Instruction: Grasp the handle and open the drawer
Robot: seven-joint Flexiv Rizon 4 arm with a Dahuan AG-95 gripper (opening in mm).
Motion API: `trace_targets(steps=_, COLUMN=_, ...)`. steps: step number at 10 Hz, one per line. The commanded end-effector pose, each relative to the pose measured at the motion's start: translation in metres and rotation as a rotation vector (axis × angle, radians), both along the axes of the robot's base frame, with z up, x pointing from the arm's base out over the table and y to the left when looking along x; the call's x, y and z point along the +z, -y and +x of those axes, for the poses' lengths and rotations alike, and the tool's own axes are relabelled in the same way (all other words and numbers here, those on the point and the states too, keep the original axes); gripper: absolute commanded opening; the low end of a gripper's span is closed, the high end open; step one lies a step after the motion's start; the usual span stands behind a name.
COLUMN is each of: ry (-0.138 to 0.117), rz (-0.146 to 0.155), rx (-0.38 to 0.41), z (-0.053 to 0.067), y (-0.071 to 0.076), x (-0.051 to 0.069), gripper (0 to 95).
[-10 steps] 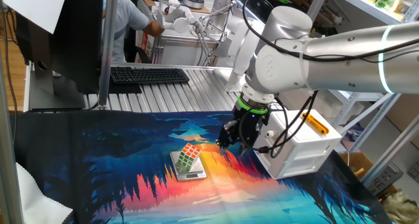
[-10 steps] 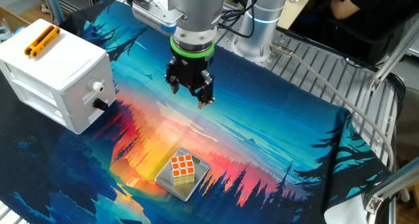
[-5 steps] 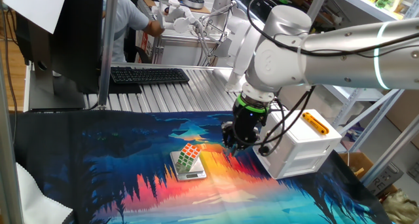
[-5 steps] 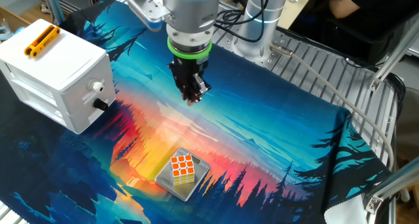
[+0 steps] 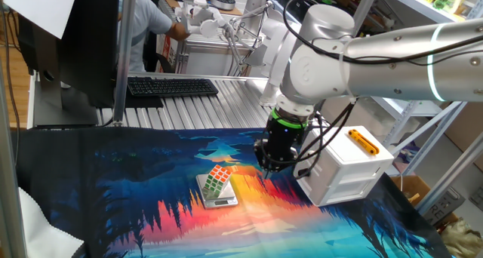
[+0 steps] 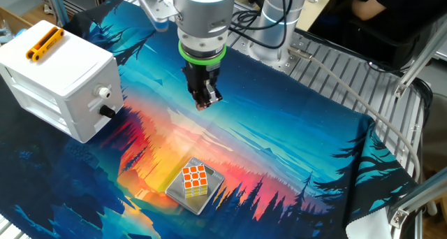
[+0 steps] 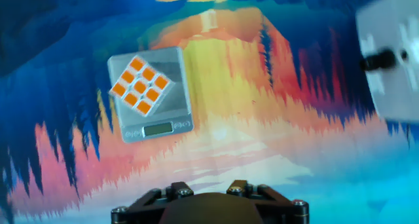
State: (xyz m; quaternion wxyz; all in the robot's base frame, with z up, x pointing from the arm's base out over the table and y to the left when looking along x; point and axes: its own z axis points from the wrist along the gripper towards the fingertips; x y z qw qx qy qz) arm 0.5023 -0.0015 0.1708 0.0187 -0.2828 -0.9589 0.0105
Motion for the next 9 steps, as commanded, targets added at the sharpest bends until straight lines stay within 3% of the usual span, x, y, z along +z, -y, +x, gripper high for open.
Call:
trace_targets(steps=1, ry=-0.008, rz=-0.033, rx=-0.13, z=0.007, y=0.001, x=0.004, gripper=0.0)
trace_targets(steps=2, ry=0.007, rz=-0.056, rx=-0.211, z=0.012, y=0.004, x=0.004, gripper=0.0)
trace_targets(steps=4, ry=0.025, rz=-0.097, rx=-0.252, z=0.019, y=0.015, x=0.001, gripper=0.0)
trace_targets(steps=7, ry=0.059, rz=-0.104, rx=-0.314, z=0.03, y=0.044, x=-0.009, gripper=0.0)
trace_targets(steps=8, ry=0.062, rz=-0.119, rx=-0.373, z=0.035, y=0.055, x=-0.011, gripper=0.0)
trace_targets(steps=9, ry=0.062, rz=-0.122, rx=-0.382, z=0.037, y=0.063, x=-0.012, gripper=0.0)
